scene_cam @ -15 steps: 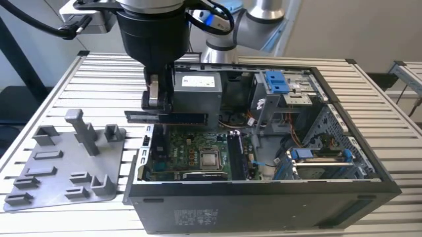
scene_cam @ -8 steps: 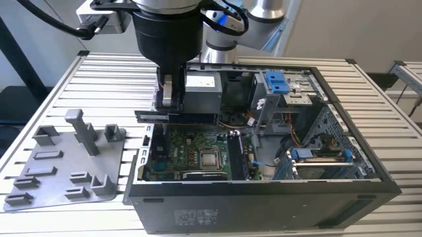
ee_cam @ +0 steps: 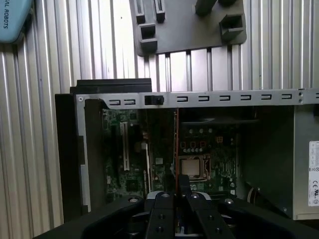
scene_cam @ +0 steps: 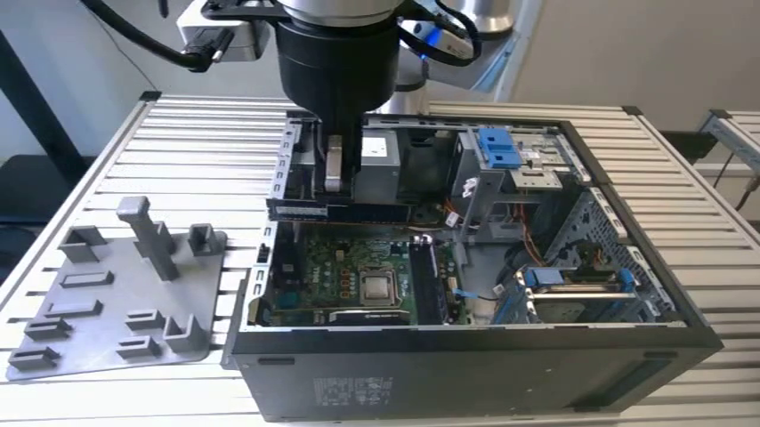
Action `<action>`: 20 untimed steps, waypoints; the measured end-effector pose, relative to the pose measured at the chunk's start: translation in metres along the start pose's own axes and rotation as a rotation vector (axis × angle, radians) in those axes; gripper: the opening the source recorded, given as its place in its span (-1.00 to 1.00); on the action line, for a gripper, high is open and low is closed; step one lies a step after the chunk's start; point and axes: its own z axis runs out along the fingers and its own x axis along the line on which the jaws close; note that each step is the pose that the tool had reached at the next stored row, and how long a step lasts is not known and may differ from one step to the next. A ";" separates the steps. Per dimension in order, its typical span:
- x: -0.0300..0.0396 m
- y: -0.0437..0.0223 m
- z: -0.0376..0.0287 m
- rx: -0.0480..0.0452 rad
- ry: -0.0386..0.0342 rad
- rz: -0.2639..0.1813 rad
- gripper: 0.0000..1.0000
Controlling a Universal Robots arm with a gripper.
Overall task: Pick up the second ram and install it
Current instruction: 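Pick up the second ram and move it above second insertion slot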
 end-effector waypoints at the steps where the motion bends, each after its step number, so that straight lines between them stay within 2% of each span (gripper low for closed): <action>1: -0.0001 -0.0026 0.0000 0.0000 0.0000 0.001 -0.72; 20: -0.0030 -0.0503 -0.0001 0.0006 -0.0001 0.014 -0.72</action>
